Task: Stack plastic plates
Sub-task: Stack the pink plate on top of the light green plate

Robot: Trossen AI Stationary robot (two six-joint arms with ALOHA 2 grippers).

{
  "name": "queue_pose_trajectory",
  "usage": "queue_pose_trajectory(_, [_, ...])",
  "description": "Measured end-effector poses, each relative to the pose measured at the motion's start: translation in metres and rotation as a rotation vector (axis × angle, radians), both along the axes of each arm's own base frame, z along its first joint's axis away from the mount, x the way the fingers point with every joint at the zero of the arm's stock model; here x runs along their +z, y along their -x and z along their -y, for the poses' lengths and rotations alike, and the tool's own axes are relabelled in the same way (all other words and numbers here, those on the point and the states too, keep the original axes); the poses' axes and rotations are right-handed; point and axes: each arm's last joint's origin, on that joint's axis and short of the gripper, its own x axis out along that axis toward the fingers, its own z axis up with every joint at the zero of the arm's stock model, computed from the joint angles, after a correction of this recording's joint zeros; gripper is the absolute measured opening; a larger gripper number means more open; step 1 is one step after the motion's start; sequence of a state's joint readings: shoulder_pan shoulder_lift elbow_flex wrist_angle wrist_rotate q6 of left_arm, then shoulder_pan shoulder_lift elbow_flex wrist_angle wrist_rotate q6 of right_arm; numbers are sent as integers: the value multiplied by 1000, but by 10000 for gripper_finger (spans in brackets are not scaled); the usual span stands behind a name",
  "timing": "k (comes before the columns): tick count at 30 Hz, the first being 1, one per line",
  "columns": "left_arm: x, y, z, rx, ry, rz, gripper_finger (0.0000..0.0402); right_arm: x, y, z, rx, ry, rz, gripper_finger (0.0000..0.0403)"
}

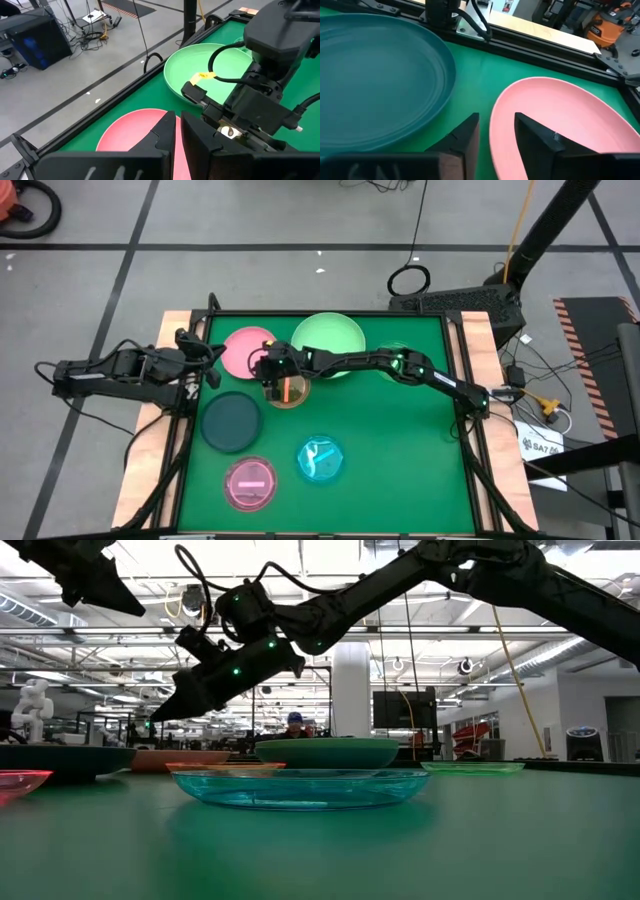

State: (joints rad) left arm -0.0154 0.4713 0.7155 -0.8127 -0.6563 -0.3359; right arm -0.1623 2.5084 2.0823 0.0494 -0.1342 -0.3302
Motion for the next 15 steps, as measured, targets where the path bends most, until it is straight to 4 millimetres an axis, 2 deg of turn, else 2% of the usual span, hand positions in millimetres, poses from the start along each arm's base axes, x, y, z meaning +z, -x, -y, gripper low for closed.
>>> queue_pose_trajectory(6, [0, 0, 0, 0, 0, 0, 35, -1, 1, 2, -5, 1, -15, 162])
queue_pose_trajectory(11, [0, 0, 0, 1, 2, 2, 35, -4, 2, 4, -12, -7, -37, 175])
queue_pose_trajectory(15, [0, 0, 0, 3, 5, 5, 35, -23, 0, 4, -22, -32, -62, 175])
